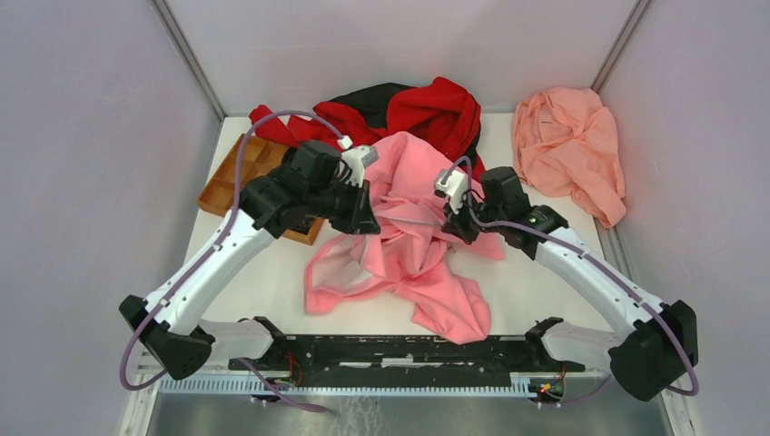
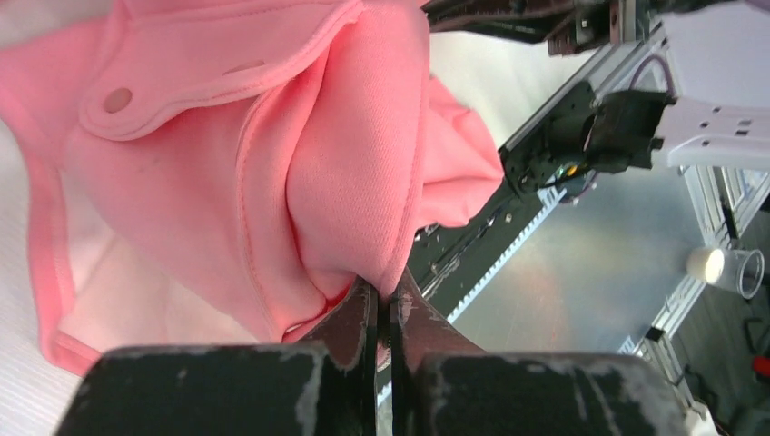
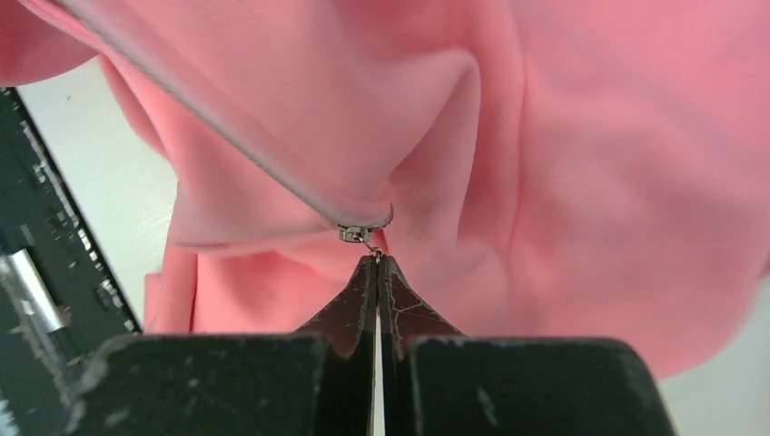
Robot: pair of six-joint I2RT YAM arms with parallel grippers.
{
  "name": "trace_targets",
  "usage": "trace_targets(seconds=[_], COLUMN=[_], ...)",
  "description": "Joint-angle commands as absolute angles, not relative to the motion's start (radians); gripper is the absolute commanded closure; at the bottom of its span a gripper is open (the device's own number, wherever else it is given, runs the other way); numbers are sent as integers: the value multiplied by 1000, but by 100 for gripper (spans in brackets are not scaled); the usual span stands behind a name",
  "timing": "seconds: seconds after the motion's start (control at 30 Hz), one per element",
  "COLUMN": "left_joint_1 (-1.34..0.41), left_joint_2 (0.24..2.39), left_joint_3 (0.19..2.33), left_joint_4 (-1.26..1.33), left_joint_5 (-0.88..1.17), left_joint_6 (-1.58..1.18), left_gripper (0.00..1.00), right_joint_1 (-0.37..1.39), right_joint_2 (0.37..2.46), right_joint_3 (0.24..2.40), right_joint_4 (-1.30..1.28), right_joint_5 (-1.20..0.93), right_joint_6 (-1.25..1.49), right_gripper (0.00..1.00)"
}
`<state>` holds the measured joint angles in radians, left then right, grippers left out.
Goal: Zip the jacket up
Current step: Zip the zipper on the jacket.
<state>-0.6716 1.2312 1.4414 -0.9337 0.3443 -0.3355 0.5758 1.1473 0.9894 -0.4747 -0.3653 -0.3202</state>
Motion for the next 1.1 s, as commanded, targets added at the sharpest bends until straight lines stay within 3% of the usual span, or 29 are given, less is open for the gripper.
trace_targets(seconds=[0.0, 0.13, 0.4, 0.8, 0.87, 1.07], left_joint_1=[-662, -649, -625, -620, -619, -621], left_joint_2=[1208, 1218, 1192, 1098, 1085, 1042], left_joint_3=[1454, 1512, 1614, 1805, 1774, 1597], left_joint_4=[-885, -938, -927, -832, -829, -819], left_joint_5=[402, 284, 274, 61, 44, 33], left_joint_6=[-275, -247, -266, -323, -320, -321], left_gripper=[98, 98, 98, 98, 98, 98], right_joint_1=[430, 365, 280, 225, 223, 222], right_joint_2=[1158, 1169, 1188, 1239, 1226, 1166], right_joint_3=[873, 869, 879, 1358, 1307, 865], right_joint_4=[-509, -485, -452, -387, -393, -358], right_joint_5=[-457, -456, -427, -434, -445, -483], right_joint_6=[-217, -252, -320, -261, -256, -235], right_gripper=[100, 100, 100, 100, 100, 100])
